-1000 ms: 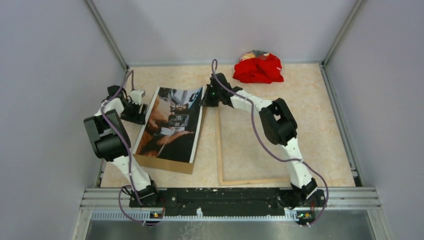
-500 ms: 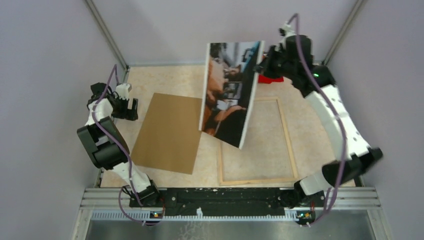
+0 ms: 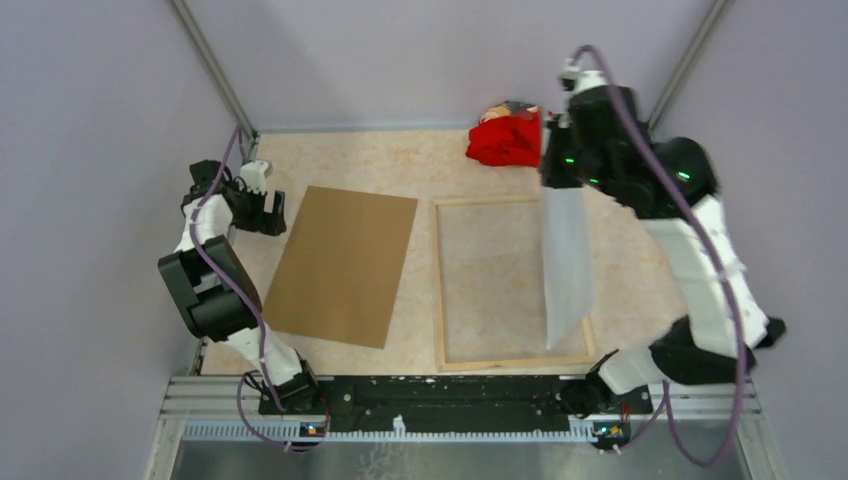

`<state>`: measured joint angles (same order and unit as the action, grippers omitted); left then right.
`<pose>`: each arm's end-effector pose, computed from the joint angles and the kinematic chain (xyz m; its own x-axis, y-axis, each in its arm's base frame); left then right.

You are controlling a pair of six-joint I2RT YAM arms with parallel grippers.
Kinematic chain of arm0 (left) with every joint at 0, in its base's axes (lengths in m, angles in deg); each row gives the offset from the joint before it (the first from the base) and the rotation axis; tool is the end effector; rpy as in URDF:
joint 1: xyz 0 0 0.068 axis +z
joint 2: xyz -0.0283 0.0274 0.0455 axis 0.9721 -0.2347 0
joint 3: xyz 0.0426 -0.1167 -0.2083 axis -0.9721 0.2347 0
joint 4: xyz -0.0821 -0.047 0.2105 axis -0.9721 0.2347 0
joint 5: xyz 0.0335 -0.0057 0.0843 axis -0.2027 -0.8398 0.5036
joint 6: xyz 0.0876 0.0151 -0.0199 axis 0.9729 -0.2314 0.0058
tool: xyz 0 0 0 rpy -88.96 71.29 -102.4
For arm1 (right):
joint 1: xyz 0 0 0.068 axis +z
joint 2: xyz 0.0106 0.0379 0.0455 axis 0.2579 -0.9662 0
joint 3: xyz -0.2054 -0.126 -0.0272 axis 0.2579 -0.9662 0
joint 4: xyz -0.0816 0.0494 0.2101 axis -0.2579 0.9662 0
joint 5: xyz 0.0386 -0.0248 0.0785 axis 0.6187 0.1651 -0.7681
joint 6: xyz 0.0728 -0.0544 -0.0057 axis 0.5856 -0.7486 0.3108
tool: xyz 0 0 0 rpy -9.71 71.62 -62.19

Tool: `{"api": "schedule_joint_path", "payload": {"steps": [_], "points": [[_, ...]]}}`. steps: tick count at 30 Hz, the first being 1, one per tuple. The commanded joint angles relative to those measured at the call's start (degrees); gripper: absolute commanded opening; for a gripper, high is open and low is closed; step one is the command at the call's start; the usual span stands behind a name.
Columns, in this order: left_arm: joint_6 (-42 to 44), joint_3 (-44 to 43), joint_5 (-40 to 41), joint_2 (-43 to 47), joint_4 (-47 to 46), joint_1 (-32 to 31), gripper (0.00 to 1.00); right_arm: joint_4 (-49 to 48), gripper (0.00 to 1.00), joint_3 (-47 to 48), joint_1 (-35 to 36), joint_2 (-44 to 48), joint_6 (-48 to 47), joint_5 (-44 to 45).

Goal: Put the photo into the frame
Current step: Turn over the photo from the photo frame.

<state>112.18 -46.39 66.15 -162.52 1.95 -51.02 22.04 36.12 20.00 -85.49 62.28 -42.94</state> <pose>0.3318 0.1216 0.1822 -0.7530 0.2060 -0.6249 0.2565 0.9665 0.0096 0.1951 0.1055 0.4492 -0.5236 0.0870 -0.8475 -0.1348 0.9738 0.1833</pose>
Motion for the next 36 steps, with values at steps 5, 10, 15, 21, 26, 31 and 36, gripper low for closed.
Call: {"api": "schedule_joint_path", "payload": {"steps": [5, 10, 15, 21, 26, 31, 36], "points": [[0.17, 2.01, -1.74, 1.90, -0.93, -0.36, 0.99, 7.22, 0.00, 0.59, 13.46, -27.10, -0.34, 7.51], [0.43, 2.88, -1.86, 1.84, -1.45, -0.36, 0.99, -9.97, 0.00, -14.13, 13.47, -25.45, 7.52, 1.11], [0.90, 2.80, -1.63, 1.62, -1.42, -0.36, 0.99, -20.13, 0.00, -23.40, 13.49, -24.75, 20.08, 0.45], [1.35, 3.56, -1.20, 1.66, -1.84, -0.35, 0.99, -23.13, 0.00, -25.09, 13.48, -25.70, 31.91, 2.87], [1.74, 4.03, -0.75, 1.47, -2.20, -0.36, 0.99, -16.16, 0.00, -20.91, 12.99, -27.82, 44.12, 10.62], [2.24, 4.15, -0.43, 1.38, -2.25, -0.36, 0.99, -20.75, 0.00, -28.75, 10.98, -23.83, 51.09, 12.32], [2.28, 4.00, -0.57, 1.13, -2.29, -0.31, 0.99, -22.57, 0.00, -33.69, 9.00, -21.85, 56.14, 13.45]]}}
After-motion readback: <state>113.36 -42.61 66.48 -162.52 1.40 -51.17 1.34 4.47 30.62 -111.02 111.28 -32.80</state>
